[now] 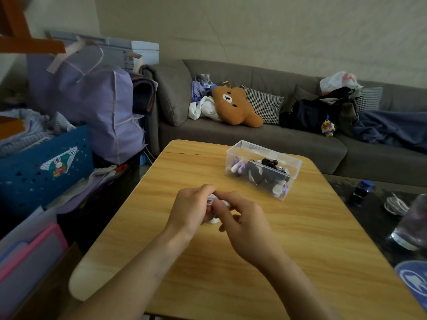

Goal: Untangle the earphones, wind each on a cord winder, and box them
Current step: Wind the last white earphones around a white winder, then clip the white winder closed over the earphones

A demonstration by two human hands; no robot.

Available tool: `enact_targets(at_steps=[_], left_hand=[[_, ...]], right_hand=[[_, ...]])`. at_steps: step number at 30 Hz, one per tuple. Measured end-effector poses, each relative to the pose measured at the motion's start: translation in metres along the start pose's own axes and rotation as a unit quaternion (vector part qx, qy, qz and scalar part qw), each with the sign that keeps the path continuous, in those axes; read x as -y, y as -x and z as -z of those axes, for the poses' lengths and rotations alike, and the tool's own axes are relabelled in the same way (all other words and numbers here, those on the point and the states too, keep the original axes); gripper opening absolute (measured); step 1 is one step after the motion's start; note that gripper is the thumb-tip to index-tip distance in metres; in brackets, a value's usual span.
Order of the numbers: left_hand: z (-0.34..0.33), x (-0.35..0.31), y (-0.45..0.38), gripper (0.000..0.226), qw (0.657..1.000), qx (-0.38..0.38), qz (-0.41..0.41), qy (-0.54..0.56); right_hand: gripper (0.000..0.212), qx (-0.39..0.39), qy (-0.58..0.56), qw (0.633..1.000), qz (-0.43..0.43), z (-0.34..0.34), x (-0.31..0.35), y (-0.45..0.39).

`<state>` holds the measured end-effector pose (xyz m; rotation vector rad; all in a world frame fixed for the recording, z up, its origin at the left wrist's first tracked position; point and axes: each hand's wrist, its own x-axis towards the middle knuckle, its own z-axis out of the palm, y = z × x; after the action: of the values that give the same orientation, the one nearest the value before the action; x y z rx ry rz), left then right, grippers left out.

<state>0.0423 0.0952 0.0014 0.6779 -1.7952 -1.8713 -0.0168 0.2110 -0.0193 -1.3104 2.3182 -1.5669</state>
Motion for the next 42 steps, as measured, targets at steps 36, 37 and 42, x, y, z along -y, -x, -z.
enact_targets(at_steps=[36, 37, 42], left_hand=[[0.013, 0.026, -0.012, 0.03, 0.929, 0.103, -0.243, -0.26], [0.015, 0.026, -0.013, 0.032, 0.933, 0.111, -0.231, -0.254], [0.024, 0.035, -0.022, 0.048, 0.829, 0.093, -0.221, -0.505]], right_hand=[[0.025, 0.051, 0.173, 0.982, -0.063, 0.021, -0.012, -0.008], [0.025, 0.036, 0.173, 0.982, -0.07, 0.022, -0.014, -0.009], [0.028, -0.043, 0.147, 0.976, -0.152, 0.032, -0.03, -0.013]])
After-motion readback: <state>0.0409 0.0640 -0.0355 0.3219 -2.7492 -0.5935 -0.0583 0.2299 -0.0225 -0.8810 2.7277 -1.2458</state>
